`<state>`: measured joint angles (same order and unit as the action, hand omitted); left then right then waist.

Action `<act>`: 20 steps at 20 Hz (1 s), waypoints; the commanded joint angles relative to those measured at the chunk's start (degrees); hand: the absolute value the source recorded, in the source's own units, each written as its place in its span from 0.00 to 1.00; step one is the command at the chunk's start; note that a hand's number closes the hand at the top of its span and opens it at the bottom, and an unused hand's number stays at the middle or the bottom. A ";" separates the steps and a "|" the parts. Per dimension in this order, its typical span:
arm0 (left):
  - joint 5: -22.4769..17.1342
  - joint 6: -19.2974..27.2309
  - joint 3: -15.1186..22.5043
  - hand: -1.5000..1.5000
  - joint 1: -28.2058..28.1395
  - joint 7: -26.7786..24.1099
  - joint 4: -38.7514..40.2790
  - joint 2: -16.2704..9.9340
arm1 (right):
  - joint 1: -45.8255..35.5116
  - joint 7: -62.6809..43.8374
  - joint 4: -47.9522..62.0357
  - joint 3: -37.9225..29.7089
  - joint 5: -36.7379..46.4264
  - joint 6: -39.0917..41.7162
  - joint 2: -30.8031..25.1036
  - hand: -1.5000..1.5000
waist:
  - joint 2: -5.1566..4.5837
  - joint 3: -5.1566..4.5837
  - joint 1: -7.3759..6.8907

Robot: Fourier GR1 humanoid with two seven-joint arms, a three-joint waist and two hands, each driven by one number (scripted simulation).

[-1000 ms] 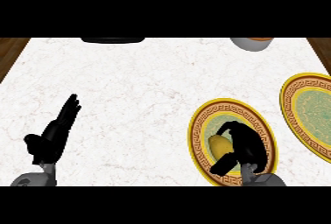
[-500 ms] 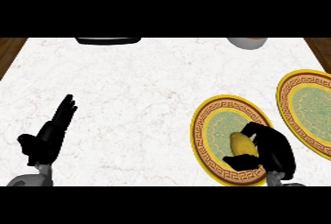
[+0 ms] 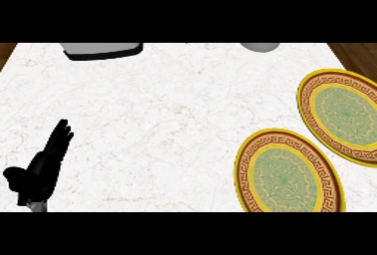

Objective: Pick the lemon from the plate and place it in the plate

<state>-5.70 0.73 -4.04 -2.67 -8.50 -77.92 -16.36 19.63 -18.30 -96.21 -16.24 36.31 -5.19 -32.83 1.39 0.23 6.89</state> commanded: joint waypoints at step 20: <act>2.41 -2.98 2.28 0.50 4.00 2.50 -1.21 1.86 | 7.23 22.25 -2.97 -39.82 -23.98 11.19 -7.86 1.00 | -1.38 -0.26 -6.79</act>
<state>-3.80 -1.42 -1.71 1.27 -5.80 -79.46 -14.70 29.88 7.44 -96.81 -55.63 11.04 3.53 -39.71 0.09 -0.03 0.58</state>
